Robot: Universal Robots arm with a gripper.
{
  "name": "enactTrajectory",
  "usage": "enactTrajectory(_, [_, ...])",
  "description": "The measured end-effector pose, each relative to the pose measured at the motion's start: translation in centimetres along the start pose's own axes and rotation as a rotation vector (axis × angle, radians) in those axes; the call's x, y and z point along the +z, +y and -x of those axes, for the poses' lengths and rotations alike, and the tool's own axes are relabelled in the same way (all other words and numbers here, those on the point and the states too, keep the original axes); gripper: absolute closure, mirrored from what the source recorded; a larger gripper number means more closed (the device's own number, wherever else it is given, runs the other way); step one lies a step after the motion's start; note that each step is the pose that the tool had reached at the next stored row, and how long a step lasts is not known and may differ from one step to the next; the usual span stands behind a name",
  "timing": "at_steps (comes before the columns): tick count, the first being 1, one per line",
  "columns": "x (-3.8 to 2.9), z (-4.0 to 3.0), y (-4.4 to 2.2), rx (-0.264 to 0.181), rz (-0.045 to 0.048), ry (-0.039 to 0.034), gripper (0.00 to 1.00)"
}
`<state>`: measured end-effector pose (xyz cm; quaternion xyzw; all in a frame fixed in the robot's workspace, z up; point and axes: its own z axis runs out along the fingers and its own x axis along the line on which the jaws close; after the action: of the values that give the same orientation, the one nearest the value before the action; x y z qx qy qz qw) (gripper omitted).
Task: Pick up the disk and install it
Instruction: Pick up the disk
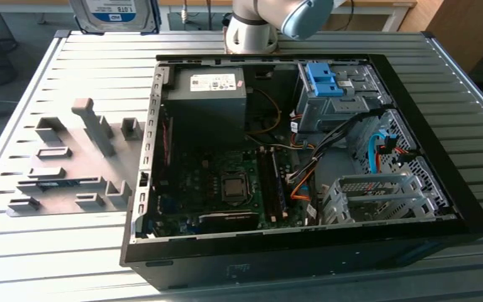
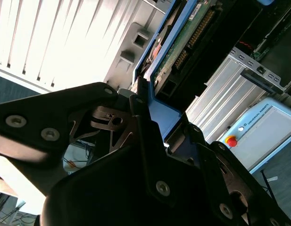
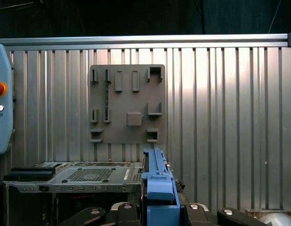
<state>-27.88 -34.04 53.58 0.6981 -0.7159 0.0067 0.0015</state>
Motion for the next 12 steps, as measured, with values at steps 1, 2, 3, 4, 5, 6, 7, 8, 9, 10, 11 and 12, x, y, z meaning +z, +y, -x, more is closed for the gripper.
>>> enactTrajectory(1, [0.00, 0.00, -0.05, 0.000, 0.0000, 0.0000, 0.63])
enactTrajectory(2, [0.00, 0.00, -0.08, 0.000, 0.0000, 0.0000, 0.63])
enactTrajectory(3, [0.01, 0.00, -0.12, 0.000, -0.0001, -0.0001, 0.63])
enactTrajectory(4, [0.01, 0.00, -0.23, 0.000, -0.0001, -0.0001, 0.63])
enactTrajectory(5, [0.01, 0.01, -0.42, 0.000, -0.0001, -0.0001, 0.63])
enactTrajectory(6, [0.00, 0.02, -0.62, 0.000, 0.0000, 0.0000, 0.63])
enactTrajectory(7, [0.00, 0.02, -0.82, 0.000, 0.0001, 0.0000, 0.63])
enactTrajectory(8, [0.01, 0.03, -1.09, 0.000, 0.0000, 0.0000, 0.63])
enactTrajectory(9, [0.01, 0.04, -1.40, 0.000, 0.0000, 0.0000, 0.63])
enactTrajectory(10, [0.02, 0.04, -1.67, 0.000, 0.0000, 0.0000, 0.63])
enactTrajectory(11, [0.03, 0.05, -1.84, 0.000, 0.0000, 0.0000, 0.63])
enactTrajectory(12, [0.03, 0.04, -1.94, 0.000, 0.0000, -0.0001, 0.63])
